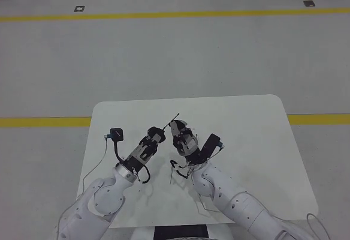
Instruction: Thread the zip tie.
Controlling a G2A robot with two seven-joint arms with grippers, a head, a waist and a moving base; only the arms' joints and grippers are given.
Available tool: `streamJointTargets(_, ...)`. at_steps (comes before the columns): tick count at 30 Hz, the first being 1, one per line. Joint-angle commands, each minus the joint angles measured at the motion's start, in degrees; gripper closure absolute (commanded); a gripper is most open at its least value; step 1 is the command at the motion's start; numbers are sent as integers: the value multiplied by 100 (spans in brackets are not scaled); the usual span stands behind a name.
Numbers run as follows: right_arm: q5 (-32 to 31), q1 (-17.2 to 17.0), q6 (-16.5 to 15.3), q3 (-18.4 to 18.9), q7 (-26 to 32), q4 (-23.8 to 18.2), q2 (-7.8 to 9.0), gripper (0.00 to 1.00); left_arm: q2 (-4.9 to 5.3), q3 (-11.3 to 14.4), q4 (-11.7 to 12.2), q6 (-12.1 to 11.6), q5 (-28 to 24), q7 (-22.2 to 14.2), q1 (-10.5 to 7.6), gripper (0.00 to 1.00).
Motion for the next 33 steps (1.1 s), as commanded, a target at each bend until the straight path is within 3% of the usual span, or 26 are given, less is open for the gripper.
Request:
streamJointTargets(1,27,13,0,-30,28,6,4,100,-5,-4,5,-4,-3,-9,-5,100)
streamJointTargets(33,103,161,0,-288,122,148,53,100,-57,-87,-23,-20,-10,-54,32,100)
